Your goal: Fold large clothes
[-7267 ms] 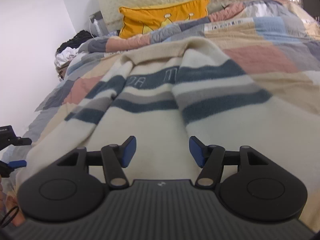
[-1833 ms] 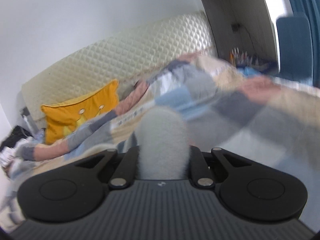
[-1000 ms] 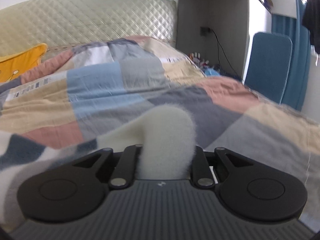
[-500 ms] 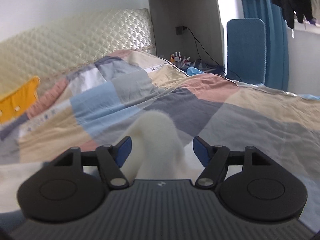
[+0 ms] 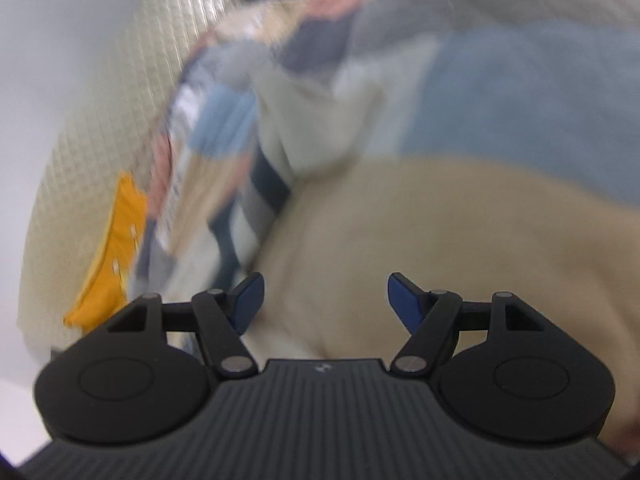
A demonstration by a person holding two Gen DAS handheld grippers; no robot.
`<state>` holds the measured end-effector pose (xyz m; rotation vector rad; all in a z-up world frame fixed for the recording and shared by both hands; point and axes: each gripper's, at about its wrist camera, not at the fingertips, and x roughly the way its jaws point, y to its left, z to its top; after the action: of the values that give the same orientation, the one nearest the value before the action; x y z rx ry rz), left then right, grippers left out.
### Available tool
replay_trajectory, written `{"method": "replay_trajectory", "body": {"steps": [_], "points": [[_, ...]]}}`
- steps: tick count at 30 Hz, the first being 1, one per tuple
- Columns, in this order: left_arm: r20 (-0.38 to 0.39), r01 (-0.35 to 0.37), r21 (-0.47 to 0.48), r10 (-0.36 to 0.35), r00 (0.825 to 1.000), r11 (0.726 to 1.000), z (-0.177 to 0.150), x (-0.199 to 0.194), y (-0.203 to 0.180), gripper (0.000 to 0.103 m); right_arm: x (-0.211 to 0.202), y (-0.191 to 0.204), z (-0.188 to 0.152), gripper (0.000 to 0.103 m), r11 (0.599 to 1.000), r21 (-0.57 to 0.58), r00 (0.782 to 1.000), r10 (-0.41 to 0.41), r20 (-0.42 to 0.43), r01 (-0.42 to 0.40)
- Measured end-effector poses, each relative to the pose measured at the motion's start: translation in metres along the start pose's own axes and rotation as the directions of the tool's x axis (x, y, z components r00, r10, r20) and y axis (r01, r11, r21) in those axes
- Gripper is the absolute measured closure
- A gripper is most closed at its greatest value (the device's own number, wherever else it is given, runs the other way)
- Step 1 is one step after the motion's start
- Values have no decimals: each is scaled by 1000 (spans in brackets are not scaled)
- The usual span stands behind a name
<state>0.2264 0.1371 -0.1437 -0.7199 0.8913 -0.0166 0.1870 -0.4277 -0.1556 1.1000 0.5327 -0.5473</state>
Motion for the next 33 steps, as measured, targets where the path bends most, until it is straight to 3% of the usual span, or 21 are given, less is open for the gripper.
{"method": "replay_trajectory", "body": {"steps": [4,8,12,15,23,29,31,33], "points": [[-4,-33,-8,33,999,999,-6,1,3,47,8,0,-24,31,995,-95,992,-22,-126,10],[16,-80,-24,80,997,997,-6,-3,9,47,18,14,-38,31,978,-209,989,-19,-147,-13],[-12,-106,-49,106,994,993,-12,1,16,47,44,8,-50,31,984,-179,958,-29,-287,-24],[-22,-167,-55,166,986,984,-18,4,21,45,45,7,-54,31,980,-196,957,-33,-289,-26],[-114,-92,-214,68,991,972,-38,4,38,35,33,9,-66,31,965,-240,922,3,-388,-104],[-200,-84,-171,49,979,982,-59,0,25,35,8,20,-94,31,900,-403,874,-56,-484,-166],[-225,-86,-142,53,973,986,-67,-3,19,35,1,19,-100,34,889,-424,861,-70,-504,-175],[-248,-81,-118,49,967,990,-73,-7,13,35,-5,21,-105,50,868,-458,857,-80,-509,-191]]}}
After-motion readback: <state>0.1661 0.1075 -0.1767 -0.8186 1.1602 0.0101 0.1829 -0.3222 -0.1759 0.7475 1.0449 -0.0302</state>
